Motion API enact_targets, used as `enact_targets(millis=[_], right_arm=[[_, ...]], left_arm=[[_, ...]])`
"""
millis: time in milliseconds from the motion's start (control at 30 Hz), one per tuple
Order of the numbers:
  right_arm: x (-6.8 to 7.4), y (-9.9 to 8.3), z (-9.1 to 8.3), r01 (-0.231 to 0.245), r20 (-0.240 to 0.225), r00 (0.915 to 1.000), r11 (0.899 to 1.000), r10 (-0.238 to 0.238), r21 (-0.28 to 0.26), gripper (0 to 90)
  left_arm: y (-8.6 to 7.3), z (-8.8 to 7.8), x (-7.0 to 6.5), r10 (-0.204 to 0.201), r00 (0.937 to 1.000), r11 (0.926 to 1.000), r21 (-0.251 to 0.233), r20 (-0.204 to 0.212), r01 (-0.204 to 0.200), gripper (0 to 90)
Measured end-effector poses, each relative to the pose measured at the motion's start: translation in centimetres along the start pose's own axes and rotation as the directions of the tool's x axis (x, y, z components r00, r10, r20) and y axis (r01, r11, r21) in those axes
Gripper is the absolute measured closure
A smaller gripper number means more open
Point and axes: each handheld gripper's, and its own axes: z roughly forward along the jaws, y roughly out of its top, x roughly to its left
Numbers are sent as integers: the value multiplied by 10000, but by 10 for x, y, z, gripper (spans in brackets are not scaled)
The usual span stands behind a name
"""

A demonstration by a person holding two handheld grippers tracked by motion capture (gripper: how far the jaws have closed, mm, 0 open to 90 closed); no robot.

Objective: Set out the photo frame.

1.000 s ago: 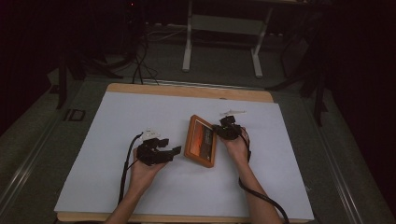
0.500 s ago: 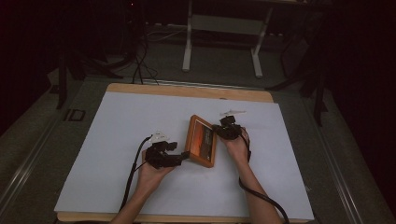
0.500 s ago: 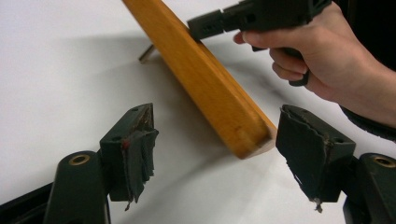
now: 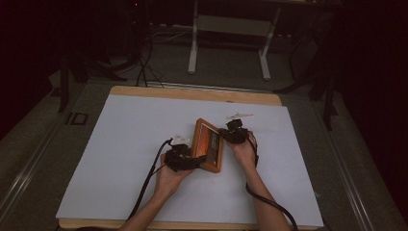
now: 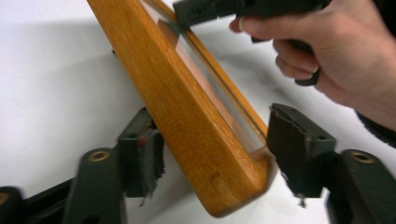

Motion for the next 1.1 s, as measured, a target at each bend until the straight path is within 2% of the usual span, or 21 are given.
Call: enact_targets(millis=[167,433,767,967,1100], right_arm=[[0,0,0,-1,5,10000,10000,1,2,898],[-1,1,0,48,-23,10000,10000,-47,42,896],[-7,-1,-8,129,13,9999,9999,-129,104,848],[-14,-7,-24,235,60,9997,9997,-235,-19,817],[-20,-9,-37,281,-110,9995,9995,-282,-121,782]], left_arm=[[0,4,-1,-305,9995,9995,60,-9,305,410],[1,6,1,-681,9966,9977,75,459,678,467],[6,7,-3,-477,9979,9988,122,439,472,507],[8,8,-5,-383,9985,9992,112,390,379,516],[9,8,-7,-207,9992,9997,118,345,203,523]])
